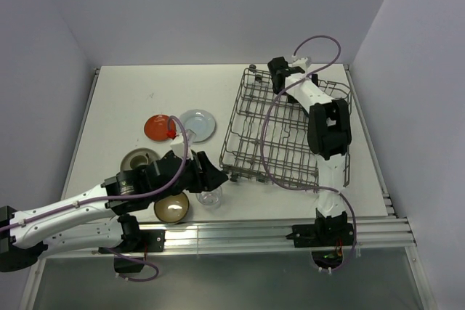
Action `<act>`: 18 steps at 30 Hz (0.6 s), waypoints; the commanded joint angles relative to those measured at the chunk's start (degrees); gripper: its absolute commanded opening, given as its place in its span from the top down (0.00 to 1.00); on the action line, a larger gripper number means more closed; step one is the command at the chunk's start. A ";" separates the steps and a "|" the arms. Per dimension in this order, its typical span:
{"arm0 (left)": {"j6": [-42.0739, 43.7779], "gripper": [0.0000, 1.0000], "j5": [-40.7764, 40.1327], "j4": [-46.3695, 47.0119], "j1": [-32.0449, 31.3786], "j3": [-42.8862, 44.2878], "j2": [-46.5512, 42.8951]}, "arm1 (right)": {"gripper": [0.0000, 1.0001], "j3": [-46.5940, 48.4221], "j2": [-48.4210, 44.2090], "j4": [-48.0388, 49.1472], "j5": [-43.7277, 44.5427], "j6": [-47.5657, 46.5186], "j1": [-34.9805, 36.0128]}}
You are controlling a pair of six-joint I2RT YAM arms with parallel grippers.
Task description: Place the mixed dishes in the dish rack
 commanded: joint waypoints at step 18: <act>-2.59 0.38 -9.58 -12.71 0.24 6.00 0.13 | 0.00 -0.15 -2.56 3.91 -3.31 -3.71 3.22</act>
